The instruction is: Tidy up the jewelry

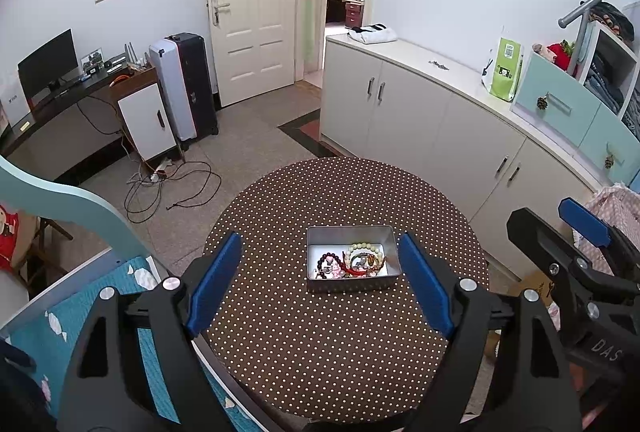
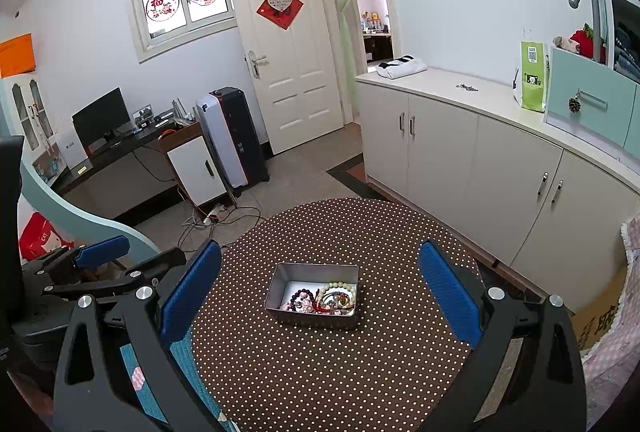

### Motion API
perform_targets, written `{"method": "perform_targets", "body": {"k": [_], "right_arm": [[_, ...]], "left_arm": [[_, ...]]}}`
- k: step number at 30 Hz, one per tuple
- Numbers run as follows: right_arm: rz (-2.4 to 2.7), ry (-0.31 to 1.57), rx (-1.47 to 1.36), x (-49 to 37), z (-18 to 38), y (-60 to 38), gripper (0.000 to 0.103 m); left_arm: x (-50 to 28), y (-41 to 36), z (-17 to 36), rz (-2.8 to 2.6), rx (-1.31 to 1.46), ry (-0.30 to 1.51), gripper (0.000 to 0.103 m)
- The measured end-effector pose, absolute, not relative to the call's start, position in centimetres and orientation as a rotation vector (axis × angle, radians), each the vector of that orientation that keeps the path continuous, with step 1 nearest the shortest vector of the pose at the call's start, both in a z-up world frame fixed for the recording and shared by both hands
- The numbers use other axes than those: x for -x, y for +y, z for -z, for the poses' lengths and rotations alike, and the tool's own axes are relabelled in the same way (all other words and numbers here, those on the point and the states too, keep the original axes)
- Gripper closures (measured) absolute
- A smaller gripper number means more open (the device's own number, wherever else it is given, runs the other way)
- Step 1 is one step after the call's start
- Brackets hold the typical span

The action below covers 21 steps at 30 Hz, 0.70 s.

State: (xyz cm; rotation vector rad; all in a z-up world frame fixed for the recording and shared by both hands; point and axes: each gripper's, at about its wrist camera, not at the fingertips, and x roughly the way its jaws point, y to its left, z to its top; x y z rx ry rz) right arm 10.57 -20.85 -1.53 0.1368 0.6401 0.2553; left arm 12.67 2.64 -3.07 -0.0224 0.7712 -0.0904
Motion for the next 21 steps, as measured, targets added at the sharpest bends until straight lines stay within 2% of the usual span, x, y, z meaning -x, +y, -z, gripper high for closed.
{"method": "perform_targets", "body": {"k": [21], "right_arm": [[-0.256,0.640,-0.137,-11.2,1.9,-20.4,0.007]], "left_arm": [[-14.3,3.2,3.0,0.086,0.020,0.783,0.022]]}}
